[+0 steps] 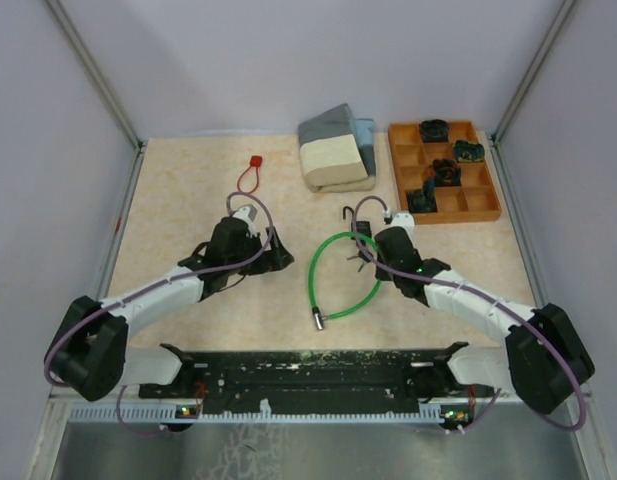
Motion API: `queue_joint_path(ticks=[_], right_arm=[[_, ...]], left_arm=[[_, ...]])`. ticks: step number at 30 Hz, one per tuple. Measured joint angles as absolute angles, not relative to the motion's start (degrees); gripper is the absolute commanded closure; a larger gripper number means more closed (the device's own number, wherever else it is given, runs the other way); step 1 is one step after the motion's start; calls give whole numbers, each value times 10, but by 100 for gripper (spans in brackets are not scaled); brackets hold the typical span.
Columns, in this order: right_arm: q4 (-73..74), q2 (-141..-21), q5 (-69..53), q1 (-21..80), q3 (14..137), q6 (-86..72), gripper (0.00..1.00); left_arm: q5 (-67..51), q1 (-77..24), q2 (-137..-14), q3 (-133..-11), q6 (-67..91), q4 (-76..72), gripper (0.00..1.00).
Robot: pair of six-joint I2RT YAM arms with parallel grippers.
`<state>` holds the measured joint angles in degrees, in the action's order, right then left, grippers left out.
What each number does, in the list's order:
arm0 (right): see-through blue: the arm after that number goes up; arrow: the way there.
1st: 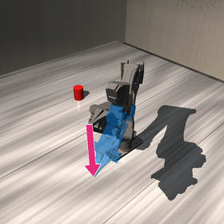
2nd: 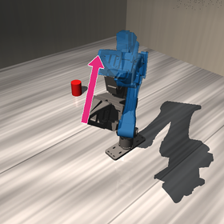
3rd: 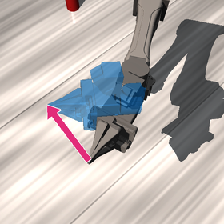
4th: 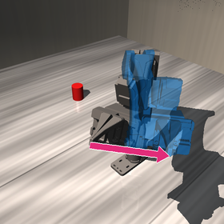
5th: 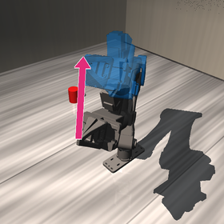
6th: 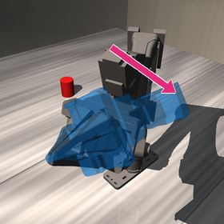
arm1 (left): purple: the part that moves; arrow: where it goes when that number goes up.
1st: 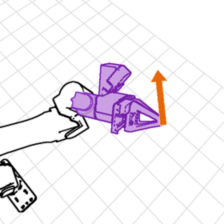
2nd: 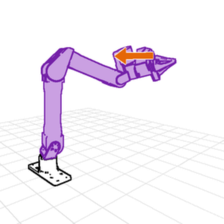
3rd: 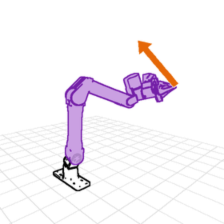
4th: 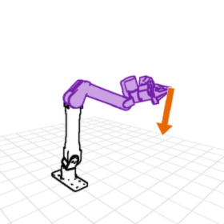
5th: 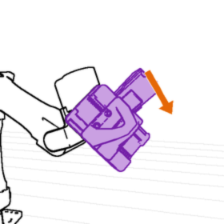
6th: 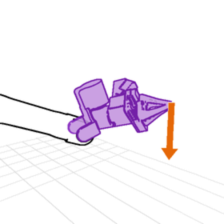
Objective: Unlock with the key
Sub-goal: Move the lock to the center of the board.
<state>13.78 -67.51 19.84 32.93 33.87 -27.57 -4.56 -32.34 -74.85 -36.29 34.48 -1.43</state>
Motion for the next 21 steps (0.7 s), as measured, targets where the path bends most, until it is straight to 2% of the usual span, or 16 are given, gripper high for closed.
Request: queue_joint_path(ticks=[9,21], right_arm=[[60,-842,154,393,450,-232,100],[45,-1031,112,352,587,-65,100]], left_arm=[[13,-293,-685,-345,353,9,1],[62,-276,-621,-319,356,48,0]])
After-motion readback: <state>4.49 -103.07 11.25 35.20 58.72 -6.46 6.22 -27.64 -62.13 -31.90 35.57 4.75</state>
